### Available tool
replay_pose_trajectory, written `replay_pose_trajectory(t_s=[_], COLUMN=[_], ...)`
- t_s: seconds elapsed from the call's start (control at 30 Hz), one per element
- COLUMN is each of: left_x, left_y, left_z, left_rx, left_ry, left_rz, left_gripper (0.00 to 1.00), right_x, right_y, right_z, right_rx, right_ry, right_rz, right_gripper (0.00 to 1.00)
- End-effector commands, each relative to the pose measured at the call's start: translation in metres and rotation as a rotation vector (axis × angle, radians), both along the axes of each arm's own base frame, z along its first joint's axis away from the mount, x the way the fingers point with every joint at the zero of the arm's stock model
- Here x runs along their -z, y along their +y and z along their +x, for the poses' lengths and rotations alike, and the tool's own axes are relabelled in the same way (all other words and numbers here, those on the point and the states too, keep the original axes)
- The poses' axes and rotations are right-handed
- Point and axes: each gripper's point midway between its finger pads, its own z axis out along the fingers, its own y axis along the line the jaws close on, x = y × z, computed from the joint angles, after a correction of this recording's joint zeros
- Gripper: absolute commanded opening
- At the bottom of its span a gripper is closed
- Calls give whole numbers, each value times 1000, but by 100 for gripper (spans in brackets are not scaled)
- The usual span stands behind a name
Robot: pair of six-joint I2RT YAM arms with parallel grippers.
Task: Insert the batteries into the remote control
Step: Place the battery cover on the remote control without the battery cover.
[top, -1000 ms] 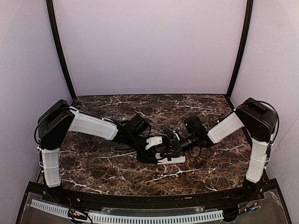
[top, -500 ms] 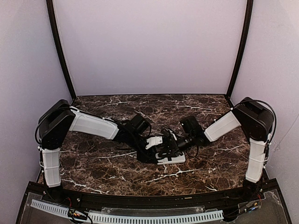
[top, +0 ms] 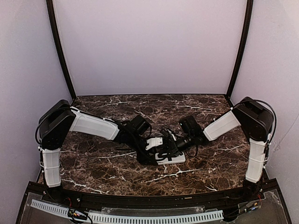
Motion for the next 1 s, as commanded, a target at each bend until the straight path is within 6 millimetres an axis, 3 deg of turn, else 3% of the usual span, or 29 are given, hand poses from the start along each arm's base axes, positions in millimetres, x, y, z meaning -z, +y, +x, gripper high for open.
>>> replay_pose_trajectory(t_s=[0.0, 0.3, 0.47, 0.57, 0.73, 0.97], left_x=[-3, -19, -25, -22, -19, -4], left_y=[10, 24, 28, 32, 27, 17], left_z=[-3, -2, 9, 22, 31, 23], left_rx=[-16, -95, -177, -216, -221, -169], left_ry=[-10, -45, -106, -165, -198, -192], left_rz=[25, -37, -90, -65, -52, 6], left_gripper=[68, 67, 56, 48, 43, 40], right_x=[35, 35, 34, 32, 31, 29], right_y=[-13, -14, -14, -14, -13, -12], right_z=[-10, -11, -11, -11, -11, -10], right_rx=[12, 13, 12, 11, 10, 9], right_ry=[40, 33, 34, 32, 33, 33], right_rz=[-112, -119, -117, -113, -109, -103], right_gripper=[6, 6, 6, 6, 6, 6])
